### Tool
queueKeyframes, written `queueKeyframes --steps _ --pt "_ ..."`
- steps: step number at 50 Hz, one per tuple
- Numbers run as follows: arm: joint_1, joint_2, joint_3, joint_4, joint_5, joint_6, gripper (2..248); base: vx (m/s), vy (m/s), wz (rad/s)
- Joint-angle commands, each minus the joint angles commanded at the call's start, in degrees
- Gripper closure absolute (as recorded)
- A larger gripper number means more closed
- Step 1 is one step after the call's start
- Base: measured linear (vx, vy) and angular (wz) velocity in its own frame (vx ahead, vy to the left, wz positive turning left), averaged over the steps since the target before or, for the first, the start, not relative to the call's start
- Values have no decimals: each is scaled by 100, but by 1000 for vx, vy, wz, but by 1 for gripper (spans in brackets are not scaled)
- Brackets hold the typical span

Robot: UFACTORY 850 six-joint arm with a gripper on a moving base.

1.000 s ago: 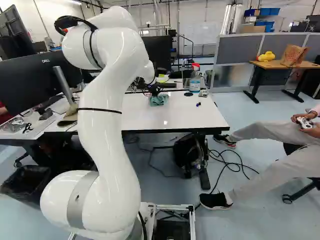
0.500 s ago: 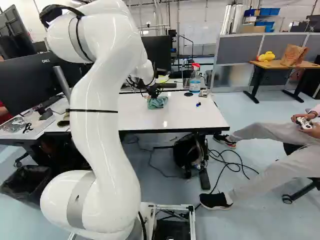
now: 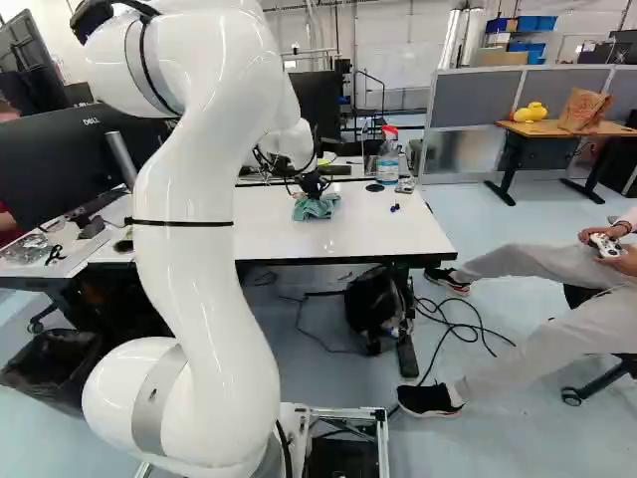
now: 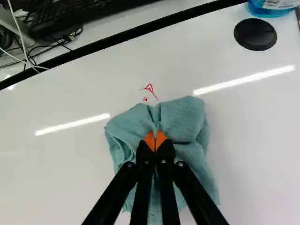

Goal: Clean the table with the green towel

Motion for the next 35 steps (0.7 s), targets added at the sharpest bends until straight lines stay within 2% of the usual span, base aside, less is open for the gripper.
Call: queueKeyframes --steps 13,35 --pt "35 150 59 0 0 0 227 0 0 0" --pt "293 752 538 0 0 0 227 0 0 0"
